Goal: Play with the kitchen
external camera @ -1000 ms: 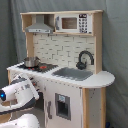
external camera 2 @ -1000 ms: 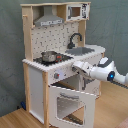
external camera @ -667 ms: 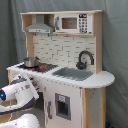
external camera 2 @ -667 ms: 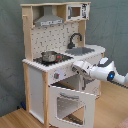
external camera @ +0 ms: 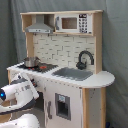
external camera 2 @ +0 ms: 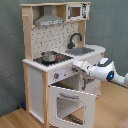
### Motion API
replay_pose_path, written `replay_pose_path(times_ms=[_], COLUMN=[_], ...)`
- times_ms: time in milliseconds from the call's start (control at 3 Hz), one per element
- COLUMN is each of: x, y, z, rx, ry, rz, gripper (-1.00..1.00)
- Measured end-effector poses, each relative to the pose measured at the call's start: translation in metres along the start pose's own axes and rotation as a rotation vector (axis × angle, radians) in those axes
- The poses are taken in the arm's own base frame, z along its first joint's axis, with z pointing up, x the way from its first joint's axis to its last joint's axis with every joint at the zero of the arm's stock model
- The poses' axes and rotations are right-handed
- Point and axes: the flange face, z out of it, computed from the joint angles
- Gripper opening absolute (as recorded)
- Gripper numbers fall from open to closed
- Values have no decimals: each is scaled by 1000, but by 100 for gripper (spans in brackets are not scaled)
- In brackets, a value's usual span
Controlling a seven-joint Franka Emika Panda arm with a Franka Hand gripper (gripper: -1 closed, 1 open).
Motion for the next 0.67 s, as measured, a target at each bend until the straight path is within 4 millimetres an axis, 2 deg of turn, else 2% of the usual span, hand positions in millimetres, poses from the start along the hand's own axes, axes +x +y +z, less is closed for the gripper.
replay_pose_path(times_ms=[667], x=[1], y=[0], z=[0], rx=[-1], ry=[-2], rz=[-221], gripper=[-100])
